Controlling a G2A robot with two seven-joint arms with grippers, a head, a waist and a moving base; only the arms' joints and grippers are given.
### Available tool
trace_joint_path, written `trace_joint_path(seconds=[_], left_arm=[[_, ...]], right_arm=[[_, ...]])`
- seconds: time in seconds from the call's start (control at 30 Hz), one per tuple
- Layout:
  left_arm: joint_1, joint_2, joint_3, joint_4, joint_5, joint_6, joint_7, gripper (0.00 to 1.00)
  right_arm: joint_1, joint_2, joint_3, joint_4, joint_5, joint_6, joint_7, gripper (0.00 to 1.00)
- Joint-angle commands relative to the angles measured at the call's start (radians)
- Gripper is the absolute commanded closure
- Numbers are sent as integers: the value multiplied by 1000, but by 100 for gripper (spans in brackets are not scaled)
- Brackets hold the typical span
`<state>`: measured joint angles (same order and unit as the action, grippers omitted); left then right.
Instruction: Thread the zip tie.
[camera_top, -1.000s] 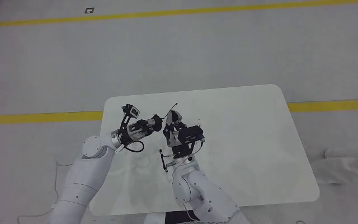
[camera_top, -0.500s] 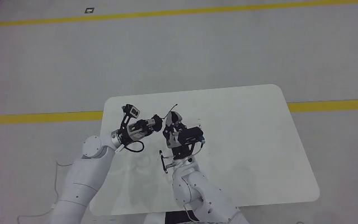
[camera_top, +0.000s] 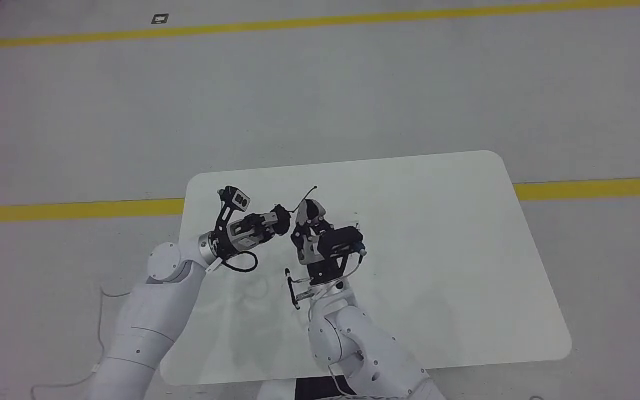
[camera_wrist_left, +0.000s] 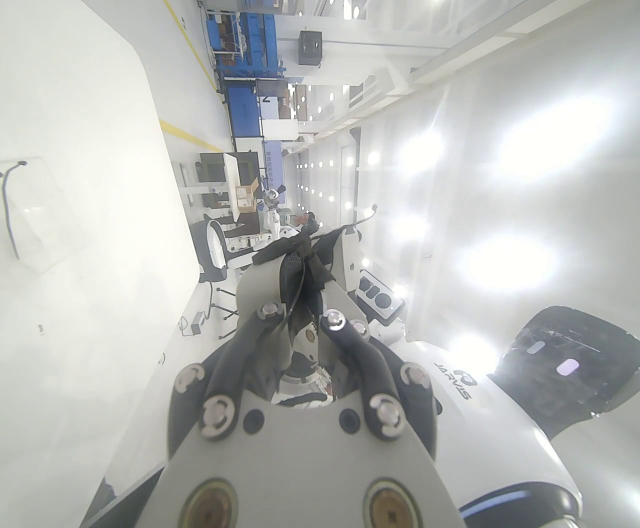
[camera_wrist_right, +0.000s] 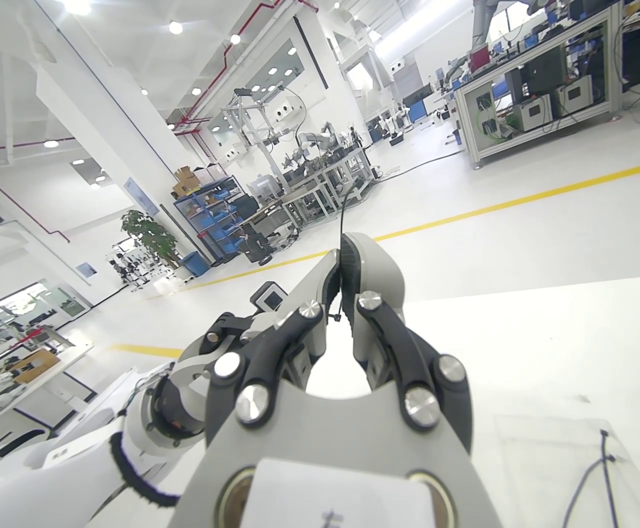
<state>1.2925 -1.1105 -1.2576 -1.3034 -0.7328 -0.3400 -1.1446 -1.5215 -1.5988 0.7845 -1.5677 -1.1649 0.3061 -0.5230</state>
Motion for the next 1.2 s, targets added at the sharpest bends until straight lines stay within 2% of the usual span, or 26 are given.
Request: trace_joint_path(seconds=[0.0, 1.17], left_arm=[[0, 0, 0, 0, 0, 0, 0, 100], [0, 0, 0, 0, 0, 0, 0, 100]], right_arm=[[1, 0, -1, 2, 0, 1, 1, 100], [5, -4, -3, 19, 33, -21, 14, 100]])
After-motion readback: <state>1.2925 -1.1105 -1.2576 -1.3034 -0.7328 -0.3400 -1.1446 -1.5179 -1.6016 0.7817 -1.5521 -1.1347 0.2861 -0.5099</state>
